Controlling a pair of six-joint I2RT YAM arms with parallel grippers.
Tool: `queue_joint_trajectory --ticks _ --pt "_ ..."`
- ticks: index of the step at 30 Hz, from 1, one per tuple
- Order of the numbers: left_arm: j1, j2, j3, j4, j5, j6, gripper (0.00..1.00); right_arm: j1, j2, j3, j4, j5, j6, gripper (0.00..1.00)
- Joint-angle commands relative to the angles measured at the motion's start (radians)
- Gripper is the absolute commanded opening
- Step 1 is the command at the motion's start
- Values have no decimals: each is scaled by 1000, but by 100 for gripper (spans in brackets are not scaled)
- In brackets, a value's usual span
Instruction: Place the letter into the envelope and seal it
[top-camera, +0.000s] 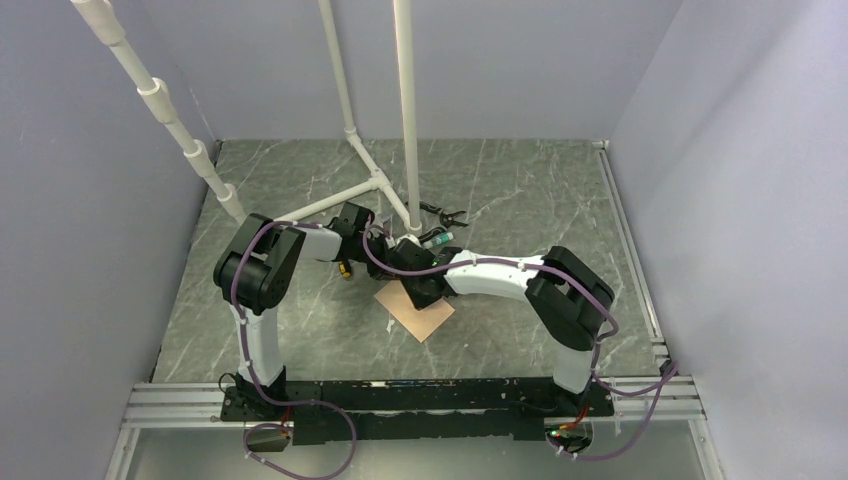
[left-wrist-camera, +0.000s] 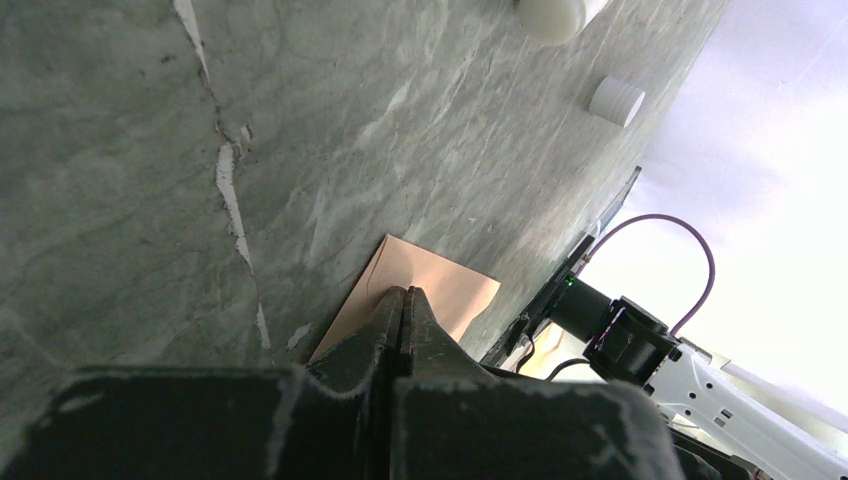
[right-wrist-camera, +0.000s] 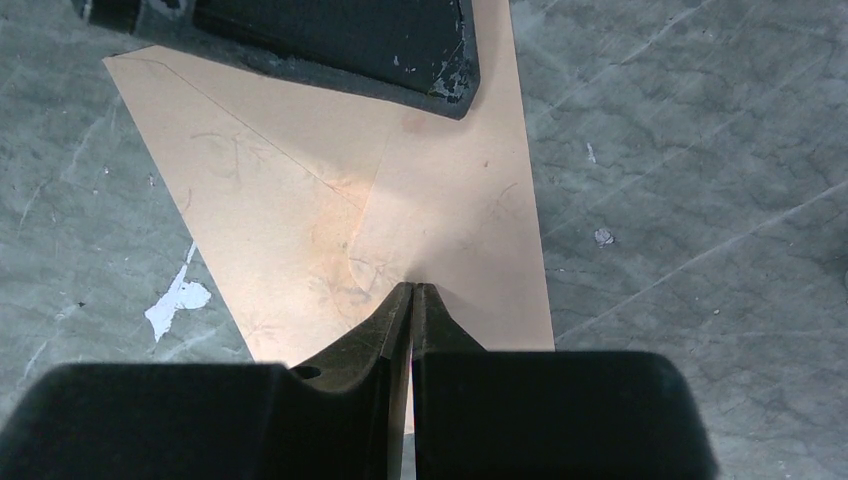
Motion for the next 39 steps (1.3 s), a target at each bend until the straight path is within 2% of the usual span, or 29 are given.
queue_joint_trajectory --ticks 1,7,17,32,39 --pt "-7 57 -33 -118 -140 65 3 10 -18 12 -107 -3 -2 8" --pt "-6 58 -30 -119 -139 65 3 -3 -33 112 -117 44 -7 10" --pt "-6 63 -26 -119 -139 65 3 -31 63 189 -51 43 -11 11" --pt "-5 71 -17 -126 -145 66 3 -18 50 50 -40 -85 2 10" --pt "-4 75 -8 -132 -146 71 3 -10 15 -13 -56 -93 8 9"
